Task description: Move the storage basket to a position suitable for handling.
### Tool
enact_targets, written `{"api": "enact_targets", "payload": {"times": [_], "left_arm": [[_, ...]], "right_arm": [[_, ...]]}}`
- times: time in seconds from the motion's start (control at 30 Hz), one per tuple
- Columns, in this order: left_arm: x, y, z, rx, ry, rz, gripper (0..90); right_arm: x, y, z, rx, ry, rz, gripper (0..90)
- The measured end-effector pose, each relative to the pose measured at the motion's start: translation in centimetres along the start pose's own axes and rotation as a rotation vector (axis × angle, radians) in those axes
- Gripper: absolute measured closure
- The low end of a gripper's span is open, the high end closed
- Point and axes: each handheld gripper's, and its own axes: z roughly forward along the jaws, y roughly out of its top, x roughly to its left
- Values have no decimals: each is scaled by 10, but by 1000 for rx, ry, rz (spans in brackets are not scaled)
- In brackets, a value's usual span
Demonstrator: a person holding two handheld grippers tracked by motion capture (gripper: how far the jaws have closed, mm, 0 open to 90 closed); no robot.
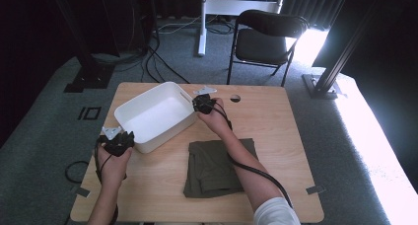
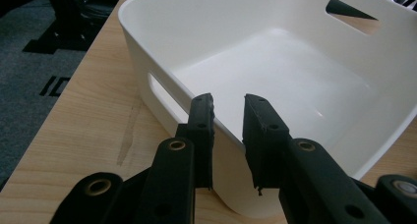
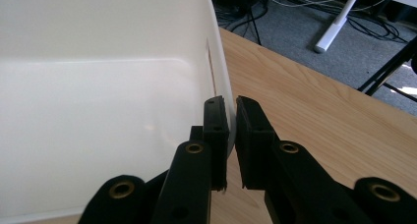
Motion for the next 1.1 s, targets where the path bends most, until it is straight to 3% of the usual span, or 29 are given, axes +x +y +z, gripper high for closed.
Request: {"api": "enact_targets", "payload": {"times": [0.57,0.93,1.1], "left_arm": [[-24,9,22,-3,-41,24,777],[-37,14,36,-5,-81,44,776],[-47,16,40,1,-91,73,776]], "right_arm": [[-34,-22,-35,15,-25,55,844],[-47,-34,-51,15,-52,85,841],[-53,-41,-61,15,-75,96,840]]}}
